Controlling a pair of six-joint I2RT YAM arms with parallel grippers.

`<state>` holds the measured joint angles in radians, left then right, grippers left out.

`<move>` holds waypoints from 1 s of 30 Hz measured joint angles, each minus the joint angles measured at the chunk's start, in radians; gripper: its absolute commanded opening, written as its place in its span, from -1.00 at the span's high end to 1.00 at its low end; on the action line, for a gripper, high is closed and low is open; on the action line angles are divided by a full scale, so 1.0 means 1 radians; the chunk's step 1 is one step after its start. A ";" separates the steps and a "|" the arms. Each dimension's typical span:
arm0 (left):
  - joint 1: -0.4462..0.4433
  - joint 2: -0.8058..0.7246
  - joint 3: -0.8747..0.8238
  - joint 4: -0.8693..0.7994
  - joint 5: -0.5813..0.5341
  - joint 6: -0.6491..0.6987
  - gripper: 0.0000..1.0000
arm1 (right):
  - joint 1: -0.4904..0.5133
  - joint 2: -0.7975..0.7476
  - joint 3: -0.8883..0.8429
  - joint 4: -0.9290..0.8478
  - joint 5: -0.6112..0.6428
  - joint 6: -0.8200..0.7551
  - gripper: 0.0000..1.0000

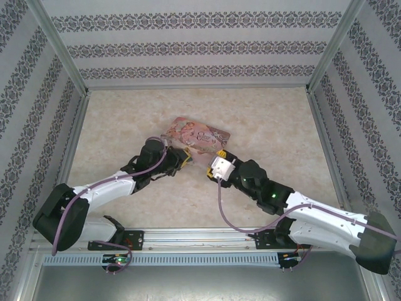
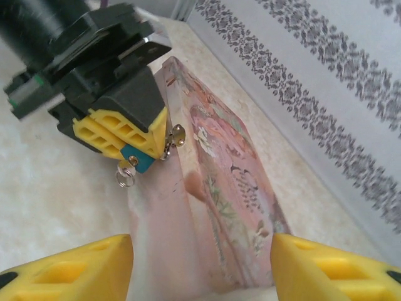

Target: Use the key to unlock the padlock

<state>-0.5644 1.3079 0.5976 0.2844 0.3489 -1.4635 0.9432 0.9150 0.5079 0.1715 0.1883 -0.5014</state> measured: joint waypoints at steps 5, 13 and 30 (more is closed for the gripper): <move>-0.019 -0.003 0.068 -0.125 -0.021 -0.048 1.00 | 0.016 0.093 0.050 -0.019 0.005 -0.164 -0.24; -0.032 -0.012 0.095 -0.229 -0.040 -0.109 1.00 | 0.049 0.230 0.103 -0.022 -0.010 -0.264 0.05; -0.032 -0.009 0.095 -0.229 -0.040 -0.140 1.00 | 0.056 0.385 0.140 0.064 -0.017 -0.280 0.44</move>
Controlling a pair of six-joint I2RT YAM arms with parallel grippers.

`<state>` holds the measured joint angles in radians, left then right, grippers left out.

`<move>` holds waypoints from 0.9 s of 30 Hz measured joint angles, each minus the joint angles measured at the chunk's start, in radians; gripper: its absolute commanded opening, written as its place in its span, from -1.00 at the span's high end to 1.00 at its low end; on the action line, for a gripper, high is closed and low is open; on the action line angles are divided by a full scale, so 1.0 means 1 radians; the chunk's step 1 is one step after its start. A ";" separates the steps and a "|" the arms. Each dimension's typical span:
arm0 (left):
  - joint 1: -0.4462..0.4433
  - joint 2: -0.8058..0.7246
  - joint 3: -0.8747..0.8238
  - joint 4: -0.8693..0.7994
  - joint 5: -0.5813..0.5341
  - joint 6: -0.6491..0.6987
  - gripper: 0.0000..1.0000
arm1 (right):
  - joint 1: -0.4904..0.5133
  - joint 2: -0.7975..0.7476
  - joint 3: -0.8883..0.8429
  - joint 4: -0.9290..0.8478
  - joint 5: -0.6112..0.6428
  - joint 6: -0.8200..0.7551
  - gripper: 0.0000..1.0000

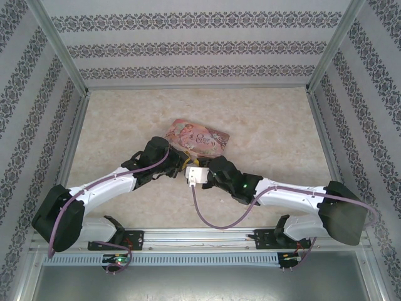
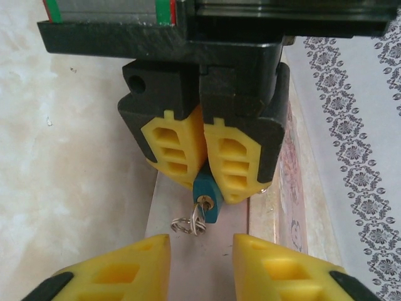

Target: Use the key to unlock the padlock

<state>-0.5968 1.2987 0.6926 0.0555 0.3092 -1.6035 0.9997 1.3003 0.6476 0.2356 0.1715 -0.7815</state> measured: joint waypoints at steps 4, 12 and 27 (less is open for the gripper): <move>-0.003 0.000 0.000 0.001 0.000 -0.003 1.00 | 0.000 0.013 0.010 0.002 0.000 0.000 0.49; -0.013 0.004 0.000 0.004 0.000 -0.003 1.00 | 0.002 0.033 0.012 0.005 0.002 0.016 0.59; -0.018 0.015 -0.002 0.012 -0.028 -0.006 1.00 | 0.011 0.069 0.014 0.043 0.025 0.064 0.88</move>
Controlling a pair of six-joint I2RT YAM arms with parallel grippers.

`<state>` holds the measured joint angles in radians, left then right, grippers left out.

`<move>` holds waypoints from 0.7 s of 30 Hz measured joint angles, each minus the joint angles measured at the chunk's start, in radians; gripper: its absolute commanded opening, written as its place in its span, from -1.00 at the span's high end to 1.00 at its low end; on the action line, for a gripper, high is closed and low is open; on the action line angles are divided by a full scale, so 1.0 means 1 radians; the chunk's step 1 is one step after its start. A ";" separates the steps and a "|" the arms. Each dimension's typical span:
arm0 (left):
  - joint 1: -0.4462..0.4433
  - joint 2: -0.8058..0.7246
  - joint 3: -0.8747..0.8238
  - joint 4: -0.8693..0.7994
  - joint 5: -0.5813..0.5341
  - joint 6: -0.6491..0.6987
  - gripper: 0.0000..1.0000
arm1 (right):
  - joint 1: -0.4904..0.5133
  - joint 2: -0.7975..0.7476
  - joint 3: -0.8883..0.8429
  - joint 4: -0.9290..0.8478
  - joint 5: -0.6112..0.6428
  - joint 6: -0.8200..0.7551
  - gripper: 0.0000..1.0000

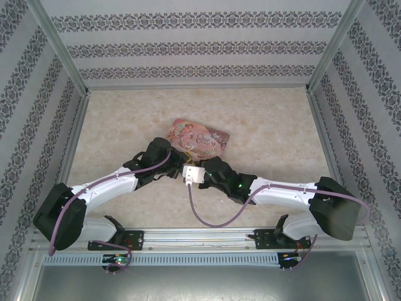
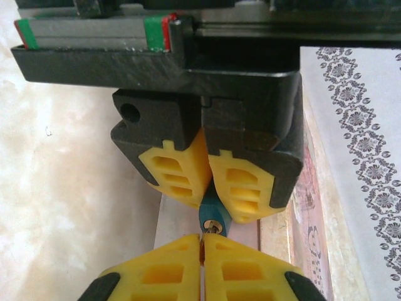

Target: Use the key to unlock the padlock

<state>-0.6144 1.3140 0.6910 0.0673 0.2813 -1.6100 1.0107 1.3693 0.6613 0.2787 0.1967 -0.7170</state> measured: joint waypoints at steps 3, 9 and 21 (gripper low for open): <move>0.000 0.000 -0.002 0.011 -0.006 -0.004 1.00 | 0.000 0.002 0.000 0.008 0.006 0.016 0.94; 0.000 0.000 -0.006 0.030 -0.016 -0.012 1.00 | 0.000 0.006 0.000 0.026 0.021 0.069 1.00; 0.000 0.000 -0.026 0.063 -0.024 -0.019 1.00 | -0.039 0.009 -0.055 0.145 -0.051 0.414 1.00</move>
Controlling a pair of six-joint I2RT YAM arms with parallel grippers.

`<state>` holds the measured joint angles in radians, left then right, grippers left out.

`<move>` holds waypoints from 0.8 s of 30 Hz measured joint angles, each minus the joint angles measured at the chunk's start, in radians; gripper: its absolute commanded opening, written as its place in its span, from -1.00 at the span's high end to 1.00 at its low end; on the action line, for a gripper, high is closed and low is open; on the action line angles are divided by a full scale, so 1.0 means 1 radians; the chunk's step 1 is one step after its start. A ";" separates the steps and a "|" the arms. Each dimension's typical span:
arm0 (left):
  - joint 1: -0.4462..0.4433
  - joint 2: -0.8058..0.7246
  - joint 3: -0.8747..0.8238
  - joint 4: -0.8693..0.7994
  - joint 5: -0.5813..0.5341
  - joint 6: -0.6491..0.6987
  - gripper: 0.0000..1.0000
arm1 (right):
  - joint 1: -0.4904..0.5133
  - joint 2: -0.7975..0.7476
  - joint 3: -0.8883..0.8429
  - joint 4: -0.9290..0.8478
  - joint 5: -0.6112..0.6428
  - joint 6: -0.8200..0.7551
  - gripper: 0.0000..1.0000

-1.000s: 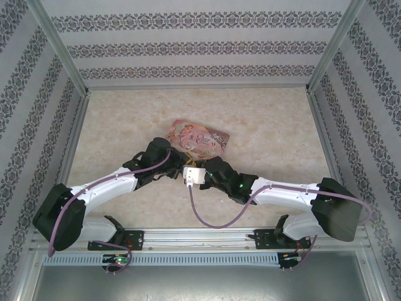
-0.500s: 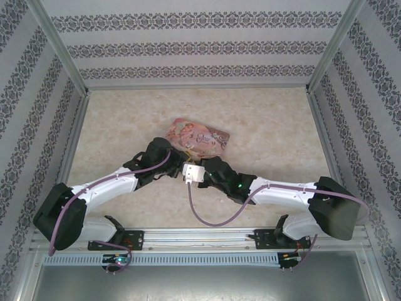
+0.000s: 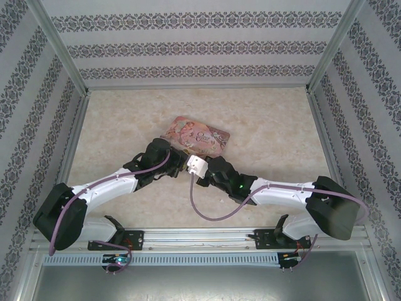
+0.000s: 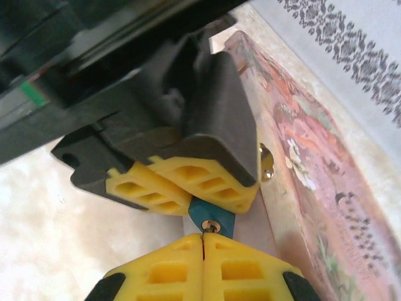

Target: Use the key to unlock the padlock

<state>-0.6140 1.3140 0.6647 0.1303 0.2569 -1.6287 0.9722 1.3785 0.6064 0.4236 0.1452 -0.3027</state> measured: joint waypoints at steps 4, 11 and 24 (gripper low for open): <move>0.000 0.000 -0.009 0.016 -0.004 -0.001 1.00 | -0.024 0.006 -0.036 0.081 -0.052 0.169 1.00; 0.000 0.004 -0.028 0.016 -0.011 0.000 1.00 | -0.028 0.051 -0.082 0.199 -0.083 0.309 1.00; -0.022 0.071 -0.047 0.030 -0.034 0.008 0.77 | -0.027 0.154 -0.167 0.388 -0.091 0.378 1.00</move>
<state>-0.6357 1.3846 0.6178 0.1600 0.2226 -1.6211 0.9451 1.5322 0.4397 0.8120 0.0540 0.0757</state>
